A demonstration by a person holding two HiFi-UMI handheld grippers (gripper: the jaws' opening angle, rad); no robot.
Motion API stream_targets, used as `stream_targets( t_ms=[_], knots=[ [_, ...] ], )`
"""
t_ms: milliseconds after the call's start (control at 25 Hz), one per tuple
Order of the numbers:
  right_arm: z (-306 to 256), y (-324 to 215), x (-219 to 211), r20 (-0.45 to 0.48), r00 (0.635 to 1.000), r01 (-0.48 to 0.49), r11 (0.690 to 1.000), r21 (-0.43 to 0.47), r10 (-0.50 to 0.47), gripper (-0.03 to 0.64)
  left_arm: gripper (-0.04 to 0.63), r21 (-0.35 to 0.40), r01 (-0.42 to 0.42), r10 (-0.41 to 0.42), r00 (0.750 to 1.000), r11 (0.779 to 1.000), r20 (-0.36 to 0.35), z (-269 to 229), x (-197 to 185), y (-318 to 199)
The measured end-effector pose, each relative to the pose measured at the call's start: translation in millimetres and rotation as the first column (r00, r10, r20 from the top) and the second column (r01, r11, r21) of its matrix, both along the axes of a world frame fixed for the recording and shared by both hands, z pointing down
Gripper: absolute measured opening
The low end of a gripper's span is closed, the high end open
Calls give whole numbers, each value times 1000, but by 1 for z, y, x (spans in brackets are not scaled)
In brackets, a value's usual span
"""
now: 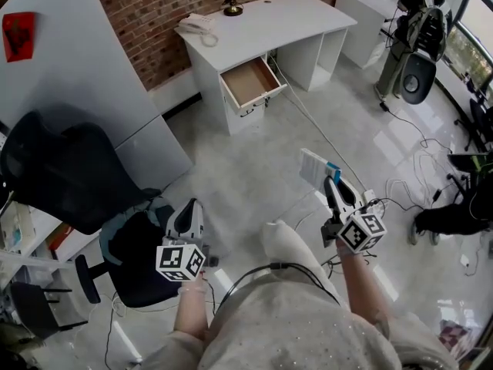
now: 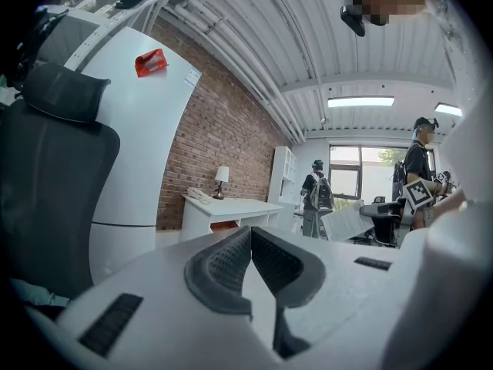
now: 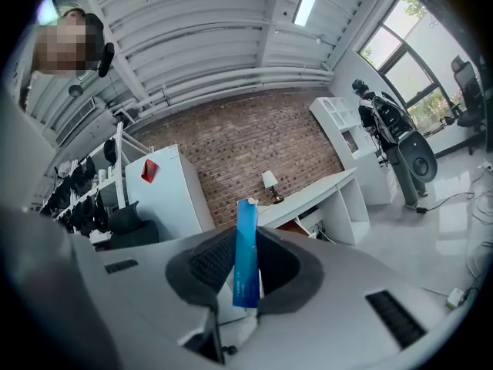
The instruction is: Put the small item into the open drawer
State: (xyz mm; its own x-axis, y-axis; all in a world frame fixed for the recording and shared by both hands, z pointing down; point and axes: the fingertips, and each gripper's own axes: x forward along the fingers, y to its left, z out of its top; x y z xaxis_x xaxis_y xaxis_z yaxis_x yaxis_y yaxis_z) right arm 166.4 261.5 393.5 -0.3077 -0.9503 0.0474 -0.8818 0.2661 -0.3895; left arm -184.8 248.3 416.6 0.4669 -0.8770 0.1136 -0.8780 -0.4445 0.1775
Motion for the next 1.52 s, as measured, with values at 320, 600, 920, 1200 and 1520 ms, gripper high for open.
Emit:
stream_targets(
  t_ms=[320, 600, 920, 1200, 1520],
  knots=[
    [27, -75, 10, 11, 1000, 16, 999, -38, -15, 77, 6, -26, 18, -18, 999, 999, 34, 10, 4, -74],
    [42, -156, 23, 2, 998, 64, 994, -87, -64, 77, 6, -43, -9, 10, 999, 999, 39, 15, 43, -153],
    [60, -243, 26, 4, 992, 129, 983, -134, -129, 78, 6, -85, 18, -13, 998, 996, 53, 29, 58, -224],
    [76, -298, 25, 17, 983, 182, 968, -170, -182, 78, 6, -107, 46, -41, 998, 993, 55, 39, 67, -273],
    [92, -343, 17, 38, 970, 242, 953, -183, -239, 78, 6, -121, 60, -53, 997, 991, 60, 46, 79, -303]
  ],
)
